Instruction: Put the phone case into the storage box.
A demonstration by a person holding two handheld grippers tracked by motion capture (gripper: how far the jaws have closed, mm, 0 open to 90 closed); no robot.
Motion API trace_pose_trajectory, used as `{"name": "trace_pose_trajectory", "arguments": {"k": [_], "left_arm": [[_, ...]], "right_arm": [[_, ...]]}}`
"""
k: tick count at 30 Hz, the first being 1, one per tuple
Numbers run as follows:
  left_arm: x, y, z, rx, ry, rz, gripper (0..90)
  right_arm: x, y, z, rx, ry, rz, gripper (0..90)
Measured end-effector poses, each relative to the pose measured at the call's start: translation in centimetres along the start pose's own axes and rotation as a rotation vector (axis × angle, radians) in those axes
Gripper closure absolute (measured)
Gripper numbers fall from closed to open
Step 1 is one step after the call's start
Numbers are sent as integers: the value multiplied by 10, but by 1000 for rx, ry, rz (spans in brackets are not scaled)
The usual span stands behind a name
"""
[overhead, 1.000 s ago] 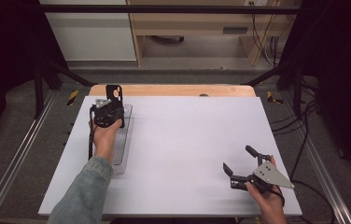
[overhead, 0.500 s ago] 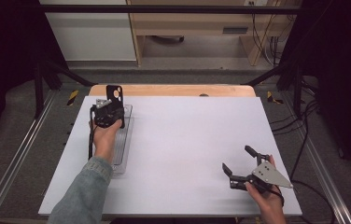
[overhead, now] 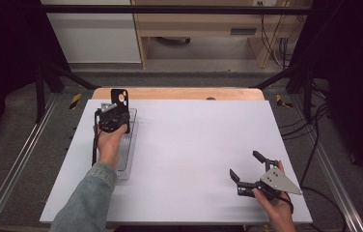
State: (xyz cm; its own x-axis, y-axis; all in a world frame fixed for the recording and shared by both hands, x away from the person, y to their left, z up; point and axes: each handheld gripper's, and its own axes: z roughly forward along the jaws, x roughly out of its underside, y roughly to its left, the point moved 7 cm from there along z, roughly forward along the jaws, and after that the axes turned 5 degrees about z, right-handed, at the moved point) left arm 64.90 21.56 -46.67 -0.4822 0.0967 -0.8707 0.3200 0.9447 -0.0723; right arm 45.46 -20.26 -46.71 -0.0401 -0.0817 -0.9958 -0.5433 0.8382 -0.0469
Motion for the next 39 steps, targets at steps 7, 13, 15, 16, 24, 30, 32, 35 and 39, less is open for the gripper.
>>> {"name": "trace_pose_trajectory", "arguments": {"k": [7, 13, 15, 16, 24, 30, 32, 35, 39], "left_arm": [[1, 1, 1, 0, 5, -2, 867], [2, 0, 3, 4, 15, 7, 869], [3, -1, 3, 4, 17, 9, 869], [3, -1, 3, 5, 18, 9, 869], [-3, 0, 1, 0, -31, 15, 797], [-12, 0, -8, -13, -91, 11, 737], [-14, 0, -10, -18, -97, 7, 715], [-16, 0, -14, -23, -106, 4, 680], [-21, -1, -17, -28, -116, 19, 632]], "right_arm": [[0, 1, 1, -5, 3, -3, 29], [0, 1, 1, -4, 3, -2, 29], [0, 1, 1, -5, 3, -2, 28], [0, 1, 1, -5, 3, -3, 28], [0, 1, 1, -6, 3, -3, 28], [0, 1, 1, -7, 3, -2, 27], [0, 1, 1, -7, 2, -1, 27], [0, 1, 1, -5, 2, 1, 27], [0, 1, 1, -5, 2, 2, 27]]}}
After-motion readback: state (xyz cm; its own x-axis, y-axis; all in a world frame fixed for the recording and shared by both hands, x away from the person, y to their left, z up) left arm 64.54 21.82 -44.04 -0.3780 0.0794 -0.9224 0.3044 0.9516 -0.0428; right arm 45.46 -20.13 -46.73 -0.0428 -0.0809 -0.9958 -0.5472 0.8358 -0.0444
